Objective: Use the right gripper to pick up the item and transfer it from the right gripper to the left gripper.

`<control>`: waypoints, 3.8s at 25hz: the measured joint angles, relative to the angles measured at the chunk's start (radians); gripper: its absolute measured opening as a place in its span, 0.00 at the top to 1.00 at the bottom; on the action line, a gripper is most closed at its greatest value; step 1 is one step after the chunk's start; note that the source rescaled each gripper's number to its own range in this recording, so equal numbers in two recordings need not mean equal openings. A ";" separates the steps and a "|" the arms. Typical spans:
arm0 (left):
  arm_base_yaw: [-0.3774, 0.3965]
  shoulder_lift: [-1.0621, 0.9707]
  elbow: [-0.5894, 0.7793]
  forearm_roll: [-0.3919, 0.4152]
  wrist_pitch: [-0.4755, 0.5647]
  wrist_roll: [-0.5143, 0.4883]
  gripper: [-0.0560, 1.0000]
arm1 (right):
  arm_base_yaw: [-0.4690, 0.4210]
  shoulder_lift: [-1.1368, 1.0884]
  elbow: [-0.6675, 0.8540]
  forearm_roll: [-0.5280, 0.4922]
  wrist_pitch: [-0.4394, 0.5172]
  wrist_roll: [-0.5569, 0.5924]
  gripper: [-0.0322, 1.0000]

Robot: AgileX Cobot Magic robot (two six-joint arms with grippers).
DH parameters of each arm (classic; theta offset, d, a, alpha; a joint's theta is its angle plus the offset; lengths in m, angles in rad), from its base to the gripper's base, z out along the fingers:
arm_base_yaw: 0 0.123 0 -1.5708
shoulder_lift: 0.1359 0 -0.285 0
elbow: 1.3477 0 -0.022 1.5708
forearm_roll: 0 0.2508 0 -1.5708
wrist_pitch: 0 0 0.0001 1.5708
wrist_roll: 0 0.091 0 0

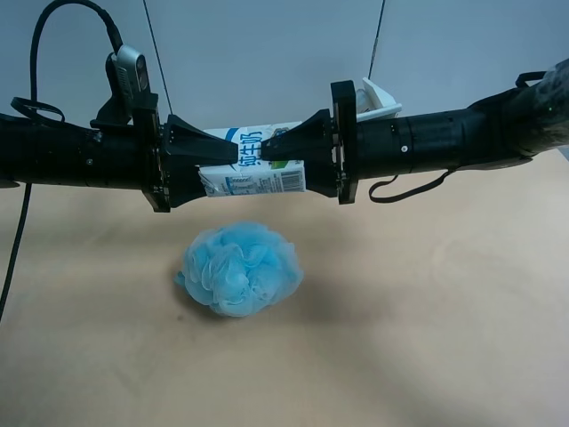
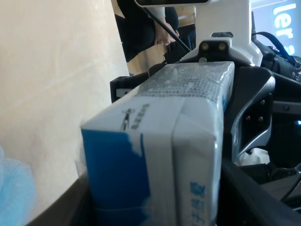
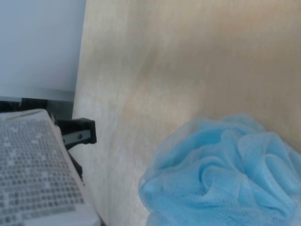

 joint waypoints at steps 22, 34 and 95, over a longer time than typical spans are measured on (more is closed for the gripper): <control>-0.002 0.000 0.000 -0.015 0.017 -0.024 0.93 | 0.000 0.000 0.000 0.000 -0.006 0.000 0.61; -0.002 -0.052 0.000 -0.015 -0.006 -0.054 0.93 | 0.000 -0.035 0.000 -0.095 -0.006 -0.012 0.30; -0.002 -0.097 -0.072 0.044 -0.007 -0.077 0.94 | -0.014 -1.679 0.398 -1.762 -0.076 1.100 0.11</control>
